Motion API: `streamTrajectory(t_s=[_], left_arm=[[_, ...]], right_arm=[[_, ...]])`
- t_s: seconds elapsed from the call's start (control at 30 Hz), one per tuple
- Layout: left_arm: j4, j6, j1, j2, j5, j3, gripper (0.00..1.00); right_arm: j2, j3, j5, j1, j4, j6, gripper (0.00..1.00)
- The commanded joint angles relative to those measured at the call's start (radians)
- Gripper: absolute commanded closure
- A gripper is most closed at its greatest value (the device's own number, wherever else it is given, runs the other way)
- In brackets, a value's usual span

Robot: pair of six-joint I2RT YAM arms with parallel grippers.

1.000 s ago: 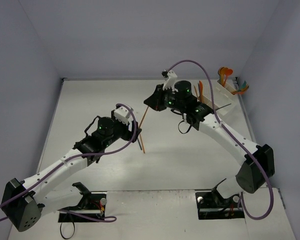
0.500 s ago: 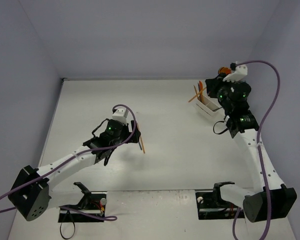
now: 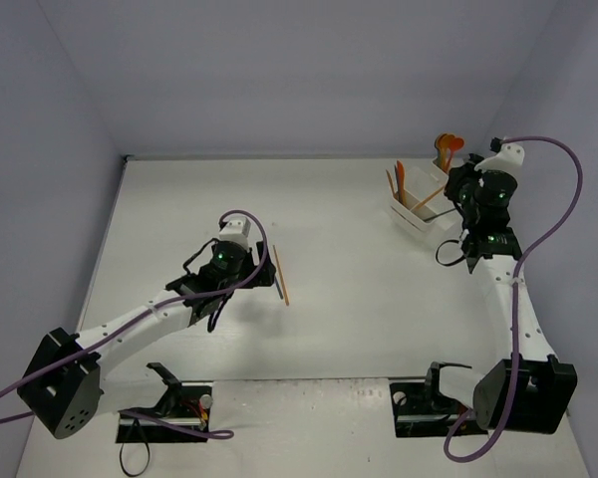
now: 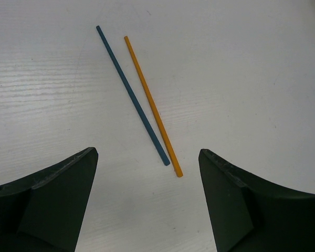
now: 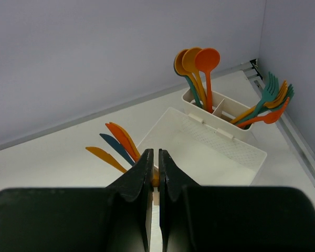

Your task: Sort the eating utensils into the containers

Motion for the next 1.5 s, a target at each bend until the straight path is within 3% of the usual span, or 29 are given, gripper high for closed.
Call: streamTrajectory(t_s=[0.0, 0.6, 0.63, 0.8, 0.87, 1.17, 1.47], left_arm=[[0.03, -0.017, 0.008, -0.023, -0.019, 0.025, 0.25], [0.023, -0.053, 0.014, 0.068, -0.001, 0.05, 0.25], [0.02, -0.063, 0.015, 0.074, -0.001, 0.053, 0.25], [-0.032, -0.084, 0.014, 0.117, -0.02, 0.081, 0.25], [-0.052, -0.091, 0.014, 0.131, -0.028, 0.096, 0.25], [-0.153, -0.168, 0.014, 0.233, -0.087, 0.179, 0.28], [-0.235, -0.211, 0.015, 0.417, -0.089, 0.312, 0.48]], right_arm=[[0.017, -0.021, 0.041, -0.004, 0.16, -0.002, 1.0], [0.122, -0.137, 0.026, -0.007, 0.298, 0.048, 0.99], [0.122, -0.138, 0.023, -0.007, 0.297, 0.048, 0.96], [0.094, -0.137, 0.003, -0.005, 0.286, 0.047, 0.65], [0.08, -0.12, 0.0, -0.005, 0.256, 0.044, 0.59], [-0.026, 0.017, 0.046, 0.018, 0.043, -0.011, 0.45], [-0.11, -0.012, 0.012, 0.114, -0.044, 0.0, 0.38]])
